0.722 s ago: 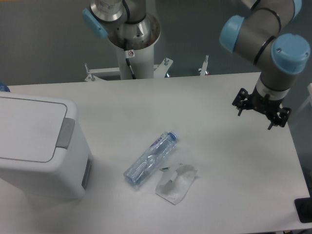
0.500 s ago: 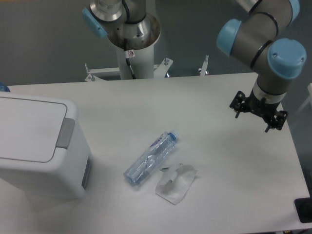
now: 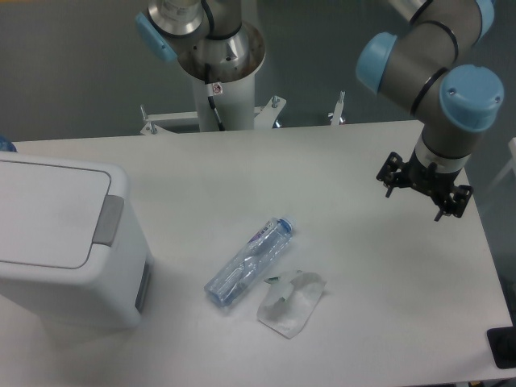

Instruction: Open the trash can

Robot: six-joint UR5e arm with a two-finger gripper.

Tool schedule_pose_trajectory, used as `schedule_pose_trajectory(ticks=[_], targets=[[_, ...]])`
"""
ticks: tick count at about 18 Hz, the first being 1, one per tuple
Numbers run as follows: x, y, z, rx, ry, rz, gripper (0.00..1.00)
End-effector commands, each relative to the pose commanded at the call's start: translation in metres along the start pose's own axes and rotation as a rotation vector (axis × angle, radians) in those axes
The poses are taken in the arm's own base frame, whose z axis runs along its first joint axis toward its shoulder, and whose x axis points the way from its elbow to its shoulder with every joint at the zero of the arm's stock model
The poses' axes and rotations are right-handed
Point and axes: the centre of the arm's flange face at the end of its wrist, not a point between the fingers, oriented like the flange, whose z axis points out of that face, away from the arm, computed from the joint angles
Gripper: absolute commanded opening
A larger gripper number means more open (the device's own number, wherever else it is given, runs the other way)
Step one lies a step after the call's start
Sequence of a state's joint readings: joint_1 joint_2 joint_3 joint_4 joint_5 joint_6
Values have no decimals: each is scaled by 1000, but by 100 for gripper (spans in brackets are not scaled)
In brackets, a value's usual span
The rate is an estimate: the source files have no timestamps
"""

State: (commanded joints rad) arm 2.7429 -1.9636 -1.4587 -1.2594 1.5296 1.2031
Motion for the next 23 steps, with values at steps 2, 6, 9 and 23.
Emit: schedule_pose_trajectory(ticks=[2, 6, 9, 23], targets=[[16, -11, -11, 31, 3, -55, 100], [59, -33, -33, 105, 22, -164, 100], [108, -47, -49, 138, 39, -228, 100], [204, -153, -124, 344, 175, -512, 100]])
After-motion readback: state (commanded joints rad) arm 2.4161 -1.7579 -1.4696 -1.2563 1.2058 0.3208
